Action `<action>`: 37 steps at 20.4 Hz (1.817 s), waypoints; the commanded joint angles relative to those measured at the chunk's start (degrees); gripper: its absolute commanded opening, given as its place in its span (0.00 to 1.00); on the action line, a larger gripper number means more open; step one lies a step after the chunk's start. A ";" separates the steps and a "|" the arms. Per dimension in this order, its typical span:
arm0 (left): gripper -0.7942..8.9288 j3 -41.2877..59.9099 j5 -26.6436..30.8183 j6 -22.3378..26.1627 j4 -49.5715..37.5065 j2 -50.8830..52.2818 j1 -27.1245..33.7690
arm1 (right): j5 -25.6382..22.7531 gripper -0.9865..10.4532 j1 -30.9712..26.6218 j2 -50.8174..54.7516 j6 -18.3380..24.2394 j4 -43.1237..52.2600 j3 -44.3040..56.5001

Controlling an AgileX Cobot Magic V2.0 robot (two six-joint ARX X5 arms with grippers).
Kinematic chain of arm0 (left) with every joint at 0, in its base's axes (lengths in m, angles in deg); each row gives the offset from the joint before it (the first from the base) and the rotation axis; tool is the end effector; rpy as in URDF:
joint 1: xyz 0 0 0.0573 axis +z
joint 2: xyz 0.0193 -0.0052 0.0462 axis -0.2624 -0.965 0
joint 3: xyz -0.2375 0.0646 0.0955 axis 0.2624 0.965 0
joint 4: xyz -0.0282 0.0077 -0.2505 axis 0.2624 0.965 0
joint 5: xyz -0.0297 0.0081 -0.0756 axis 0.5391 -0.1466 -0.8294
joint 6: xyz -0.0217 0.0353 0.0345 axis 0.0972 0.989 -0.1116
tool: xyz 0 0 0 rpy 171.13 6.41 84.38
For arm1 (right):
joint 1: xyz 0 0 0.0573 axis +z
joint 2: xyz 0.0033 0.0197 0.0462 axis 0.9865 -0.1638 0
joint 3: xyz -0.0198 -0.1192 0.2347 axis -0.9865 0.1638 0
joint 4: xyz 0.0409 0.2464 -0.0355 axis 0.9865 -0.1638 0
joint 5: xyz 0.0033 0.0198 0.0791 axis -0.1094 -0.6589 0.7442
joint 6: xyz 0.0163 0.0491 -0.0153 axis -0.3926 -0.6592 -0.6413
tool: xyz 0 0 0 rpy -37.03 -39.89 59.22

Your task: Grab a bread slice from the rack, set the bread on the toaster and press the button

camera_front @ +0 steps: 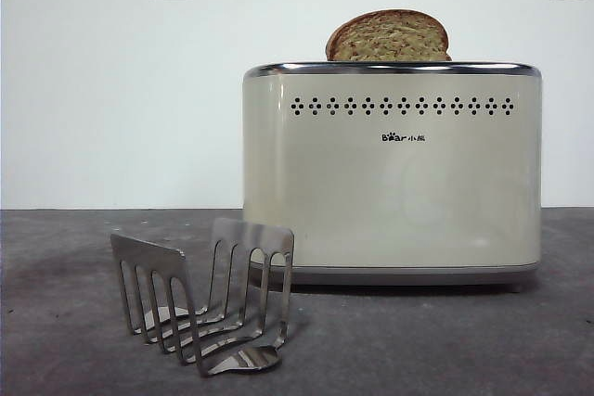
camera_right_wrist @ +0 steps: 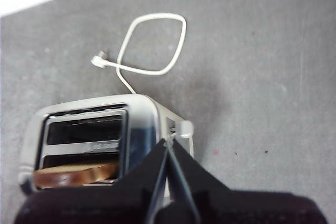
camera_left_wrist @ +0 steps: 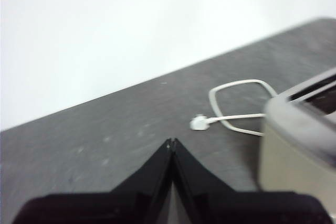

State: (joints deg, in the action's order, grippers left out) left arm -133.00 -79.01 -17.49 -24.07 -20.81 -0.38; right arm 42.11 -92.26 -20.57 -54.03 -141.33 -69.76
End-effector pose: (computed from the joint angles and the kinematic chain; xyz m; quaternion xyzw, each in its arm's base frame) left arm 0.1561 -0.0437 0.3313 0.0719 0.0757 -0.1446 0.9840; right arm 0.2370 -0.0361 0.4594 0.1596 0.4046 0.1016 0.8947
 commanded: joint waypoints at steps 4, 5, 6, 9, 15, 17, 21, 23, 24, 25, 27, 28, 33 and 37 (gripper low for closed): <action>0.08 29.62 0.31 -4.74 -13.44 19.37 9.81 | -0.04 0.09 0.04 -5.35 0.66 -1.11 -0.07; 0.08 32.20 0.31 -4.48 -13.29 21.86 10.88 | -0.04 0.09 0.02 -6.05 0.66 -1.09 -0.07; 0.08 34.95 0.33 -4.02 -13.29 24.59 12.04 | -0.09 0.09 0.02 -6.88 0.66 -1.07 -0.07; 0.08 41.11 0.31 -4.31 -12.90 31.15 14.21 | -2.67 0.09 0.02 -8.28 0.66 0.11 -0.07; 0.08 43.34 0.13 -5.51 -2.78 41.75 15.63 | -10.69 0.09 0.02 -8.46 0.66 6.86 -0.07; 0.08 43.34 0.11 -8.48 -5.22 41.72 15.69 | -12.70 0.09 0.02 -8.44 0.66 9.01 -0.07; 0.08 43.32 0.11 -8.76 -5.16 41.11 15.67 | -14.40 0.09 0.02 -8.46 0.63 12.15 -0.07; 0.08 43.32 0.11 -8.76 -5.16 40.54 15.67 | -14.40 0.09 0.02 -8.46 0.63 12.76 -0.07; 0.08 43.32 0.11 -8.76 -5.16 40.15 15.67 | -14.40 0.09 0.02 -8.44 0.63 13.20 -0.07; 0.08 43.32 0.11 -8.76 -5.16 39.80 15.67 | -14.38 0.09 0.02 -8.44 0.63 13.44 -0.07; 0.08 43.32 0.11 -8.76 -5.16 38.99 15.67 | -14.38 0.09 0.02 -8.46 0.63 13.51 -0.07; 0.08 43.32 0.11 -8.76 -5.16 38.51 15.67 | -14.36 0.09 0.04 -8.50 0.63 13.53 -0.04; 0.08 43.30 0.11 -8.76 -5.16 36.57 15.67 | -30.05 0.09 2.82 3.28 0.63 25.46 12.28; 0.08 43.30 0.11 -8.76 -5.16 35.01 15.67 | -28.87 0.09 6.58 26.91 0.61 60.78 44.70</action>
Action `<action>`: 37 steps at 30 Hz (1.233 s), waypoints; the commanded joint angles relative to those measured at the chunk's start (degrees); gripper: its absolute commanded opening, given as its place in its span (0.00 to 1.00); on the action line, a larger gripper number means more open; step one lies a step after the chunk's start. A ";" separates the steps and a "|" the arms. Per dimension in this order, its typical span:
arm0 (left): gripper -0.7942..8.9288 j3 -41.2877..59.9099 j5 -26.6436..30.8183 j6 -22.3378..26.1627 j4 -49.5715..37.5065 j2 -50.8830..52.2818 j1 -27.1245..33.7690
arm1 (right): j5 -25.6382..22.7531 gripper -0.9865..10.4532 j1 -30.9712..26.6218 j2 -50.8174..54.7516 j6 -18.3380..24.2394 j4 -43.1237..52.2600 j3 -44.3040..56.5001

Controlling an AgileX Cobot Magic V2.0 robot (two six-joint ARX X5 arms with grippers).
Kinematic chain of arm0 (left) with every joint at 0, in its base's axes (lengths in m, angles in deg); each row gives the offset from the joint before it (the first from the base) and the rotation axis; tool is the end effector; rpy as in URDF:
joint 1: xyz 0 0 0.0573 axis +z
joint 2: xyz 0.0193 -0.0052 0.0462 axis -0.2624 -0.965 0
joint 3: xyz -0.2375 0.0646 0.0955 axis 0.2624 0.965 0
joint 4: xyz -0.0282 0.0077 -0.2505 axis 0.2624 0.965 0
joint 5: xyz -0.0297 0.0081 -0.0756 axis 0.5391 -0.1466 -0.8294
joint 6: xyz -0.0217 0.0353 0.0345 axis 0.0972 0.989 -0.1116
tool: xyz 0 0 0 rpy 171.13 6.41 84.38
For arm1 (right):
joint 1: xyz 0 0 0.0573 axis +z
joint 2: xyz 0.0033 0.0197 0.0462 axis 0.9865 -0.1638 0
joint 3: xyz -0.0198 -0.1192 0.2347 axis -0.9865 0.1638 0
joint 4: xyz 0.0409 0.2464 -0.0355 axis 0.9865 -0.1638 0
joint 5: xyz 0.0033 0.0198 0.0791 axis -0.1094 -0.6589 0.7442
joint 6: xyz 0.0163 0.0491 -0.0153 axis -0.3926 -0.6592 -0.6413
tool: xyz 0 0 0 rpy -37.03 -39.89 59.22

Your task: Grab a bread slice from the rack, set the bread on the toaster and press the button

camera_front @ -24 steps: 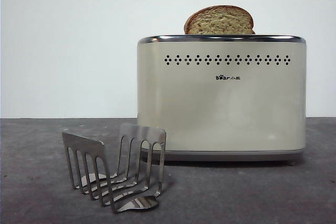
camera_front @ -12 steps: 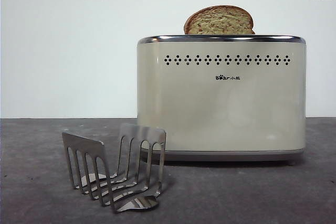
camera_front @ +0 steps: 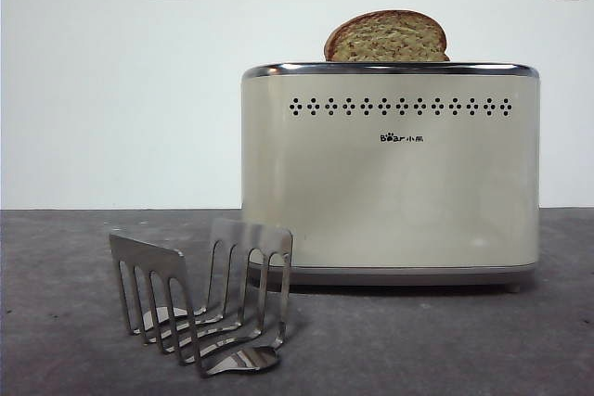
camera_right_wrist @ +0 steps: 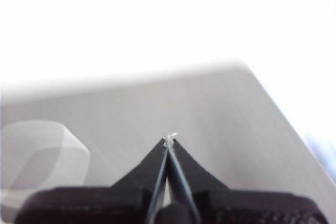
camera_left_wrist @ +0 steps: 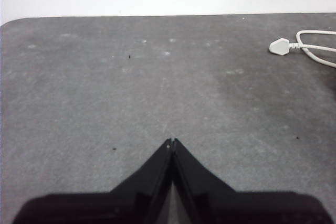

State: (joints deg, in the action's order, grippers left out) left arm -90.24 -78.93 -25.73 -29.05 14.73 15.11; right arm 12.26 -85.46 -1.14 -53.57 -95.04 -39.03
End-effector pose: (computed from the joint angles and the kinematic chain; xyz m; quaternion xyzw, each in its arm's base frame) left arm 0.1018 -0.0003 0.1496 -0.0105 0.1047 -0.0037 0.9944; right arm 0.2150 -0.0204 0.4405 0.0223 0.1310 -0.0793 0.9880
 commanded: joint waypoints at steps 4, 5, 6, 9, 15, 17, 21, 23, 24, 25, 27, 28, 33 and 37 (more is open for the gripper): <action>0.08 0.55 0.00 -0.52 -0.17 -1.99 0.17 | -0.48 0.09 -0.50 25.81 0.20 39.56 44.11; 0.08 0.55 0.02 -0.52 -0.17 -2.19 0.17 | -2.47 0.09 -0.48 28.81 0.17 40.06 48.26; 0.08 0.55 0.02 -0.52 -0.17 -2.45 0.17 | -4.50 0.09 -0.48 32.44 0.20 39.95 52.98; 0.08 0.55 0.02 -0.52 -0.17 -3.26 0.17 | -5.92 0.09 -0.48 41.83 0.17 39.06 65.37; 0.08 0.55 0.02 -0.52 -0.17 -4.81 0.17 | -4.94 0.09 -0.48 55.36 -0.28 31.23 78.20; 0.08 0.55 0.00 -0.52 -0.17 -5.29 0.17 | -4.33 0.09 -0.48 57.51 -0.22 26.62 79.14; 0.08 0.55 0.02 -0.52 -0.17 -6.40 0.17 | -4.20 0.09 -0.35 59.87 1.88 20.92 79.06; 0.08 0.55 0.00 -0.52 -0.20 -6.84 0.17 | -3.89 0.09 -0.33 60.85 3.28 20.92 79.06; 0.08 0.55 0.02 -0.52 -0.17 -7.13 0.17 | -3.93 0.09 -0.33 61.57 3.63 20.92 79.06; 0.08 0.55 0.02 -0.52 -0.17 -7.32 0.17 | -3.93 0.09 -0.33 62.45 3.93 20.92 79.06; 0.08 0.55 0.02 -0.52 -0.17 -7.74 0.17 | -3.93 0.09 -0.31 63.45 4.07 21.11 79.06; 0.08 0.55 0.02 -0.52 -0.20 -8.00 0.17 | -3.93 0.09 -0.31 63.47 4.04 21.05 79.06; 0.08 0.55 0.00 -0.52 -0.20 -9.16 0.17 | -3.93 0.09 -0.33 63.47 4.07 20.96 79.06; 0.08 0.52 0.02 -0.52 -0.59 -9.81 0.17 | -3.93 0.09 -0.33 63.32 4.07 20.81 79.01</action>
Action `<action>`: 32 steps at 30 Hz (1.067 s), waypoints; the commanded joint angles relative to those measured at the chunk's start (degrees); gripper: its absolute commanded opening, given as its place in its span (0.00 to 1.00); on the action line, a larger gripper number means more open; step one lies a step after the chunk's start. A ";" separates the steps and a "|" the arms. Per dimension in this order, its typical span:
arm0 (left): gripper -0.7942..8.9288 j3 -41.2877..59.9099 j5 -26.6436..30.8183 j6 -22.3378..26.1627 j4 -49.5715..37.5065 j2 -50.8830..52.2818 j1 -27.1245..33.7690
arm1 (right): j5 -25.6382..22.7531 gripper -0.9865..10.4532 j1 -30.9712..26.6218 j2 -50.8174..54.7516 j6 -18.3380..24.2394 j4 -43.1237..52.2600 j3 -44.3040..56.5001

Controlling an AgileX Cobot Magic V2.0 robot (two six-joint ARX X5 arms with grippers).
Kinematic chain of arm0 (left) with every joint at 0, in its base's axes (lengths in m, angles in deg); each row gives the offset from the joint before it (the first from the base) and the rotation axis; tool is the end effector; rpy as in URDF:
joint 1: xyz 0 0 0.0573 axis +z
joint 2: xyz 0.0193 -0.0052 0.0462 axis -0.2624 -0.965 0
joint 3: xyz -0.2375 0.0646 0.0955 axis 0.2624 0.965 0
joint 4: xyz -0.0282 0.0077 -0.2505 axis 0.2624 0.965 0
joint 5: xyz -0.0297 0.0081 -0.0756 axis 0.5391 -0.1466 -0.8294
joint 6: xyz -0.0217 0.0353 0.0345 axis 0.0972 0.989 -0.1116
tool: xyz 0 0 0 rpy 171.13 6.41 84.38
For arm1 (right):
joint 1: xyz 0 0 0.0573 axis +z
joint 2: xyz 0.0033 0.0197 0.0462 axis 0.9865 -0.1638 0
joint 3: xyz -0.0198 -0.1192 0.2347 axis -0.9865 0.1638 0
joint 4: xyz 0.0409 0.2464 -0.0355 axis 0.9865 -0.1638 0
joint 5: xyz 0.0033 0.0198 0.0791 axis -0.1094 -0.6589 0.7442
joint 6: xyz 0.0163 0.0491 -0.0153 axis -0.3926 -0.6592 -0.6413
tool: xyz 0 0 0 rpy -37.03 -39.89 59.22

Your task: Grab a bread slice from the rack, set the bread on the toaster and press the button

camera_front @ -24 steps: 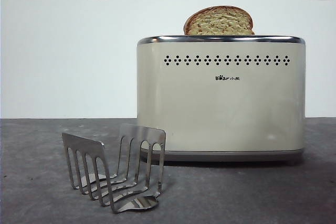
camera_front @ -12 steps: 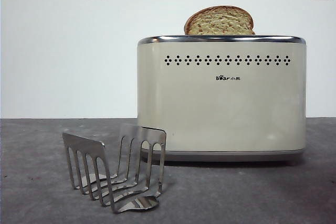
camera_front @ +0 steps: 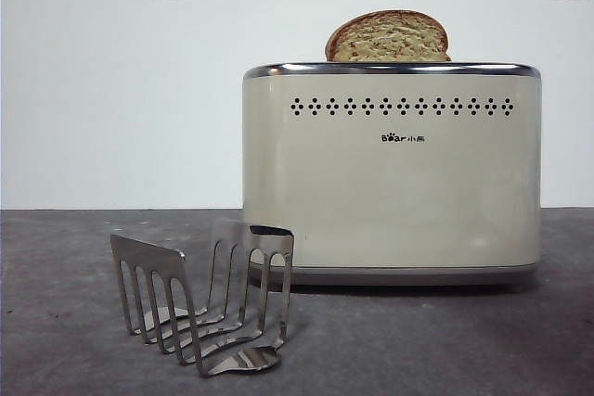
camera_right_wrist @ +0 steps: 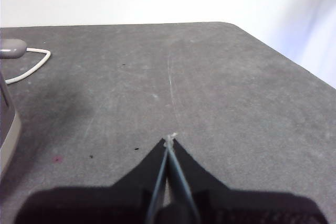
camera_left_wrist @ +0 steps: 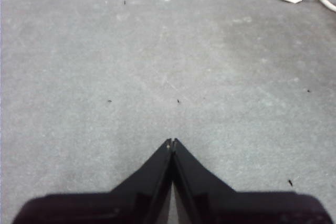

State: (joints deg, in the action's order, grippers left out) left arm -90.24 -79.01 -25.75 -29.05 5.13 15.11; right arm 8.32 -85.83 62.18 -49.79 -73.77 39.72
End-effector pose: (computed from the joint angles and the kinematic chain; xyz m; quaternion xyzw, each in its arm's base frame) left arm 0.1084 -0.0003 0.1353 -0.0109 0.1875 -0.0034 0.9822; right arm 0.0948 -0.0127 0.1530 -0.0133 0.0833 -0.1133 0.9900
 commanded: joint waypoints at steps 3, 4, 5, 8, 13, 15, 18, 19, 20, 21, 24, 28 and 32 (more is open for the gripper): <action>0.08 0.52 0.11 -0.50 -0.63 -0.33 0.17 | 0.00 0.09 0.04 0.00 0.28 -1.07 0.00; 0.08 0.52 0.11 -0.50 -0.63 -0.33 0.17 | 0.00 0.09 0.04 0.00 0.28 -1.33 -0.04; 0.08 0.52 0.11 -0.50 -0.63 -0.33 0.17 | 0.00 0.09 0.04 0.00 0.28 -1.31 -0.07; 0.08 0.52 0.11 -0.50 -0.63 -0.33 0.17 | 0.00 0.09 0.04 0.00 0.28 -1.44 -0.09; 0.08 0.52 0.11 -0.50 -0.63 -0.33 0.17 | 0.00 0.09 0.04 0.00 0.28 -1.64 -0.15; 0.08 0.52 0.11 -0.50 -0.63 -0.33 0.17 | 0.00 0.09 0.04 0.00 0.28 -1.64 -0.15; 0.08 0.52 0.11 -0.50 -0.63 -0.33 0.17 | 0.00 0.09 0.04 0.00 0.28 -1.64 -0.15; 0.08 0.52 0.11 -0.50 -0.63 -0.33 0.17 | 0.00 0.09 0.04 0.00 0.28 -1.64 -0.15; 0.08 0.52 0.11 -0.50 -0.63 -0.33 0.17 | 0.00 0.09 0.04 0.00 0.28 -1.64 -0.15; 0.08 0.52 0.11 -0.50 -0.63 -0.33 0.17 | 0.00 0.09 0.04 0.00 0.28 -1.64 -0.15; 0.08 0.52 0.11 -0.50 -0.63 -0.33 0.17 | 0.00 0.09 0.04 0.00 0.28 -1.64 -0.15; 0.08 0.52 0.11 -0.50 -0.63 -0.33 0.17 | 0.00 0.09 0.04 0.00 0.28 -1.64 -0.15; 0.08 0.52 0.11 -0.50 -0.63 -0.33 0.17 | 0.00 0.09 0.04 0.00 0.28 -1.64 -0.15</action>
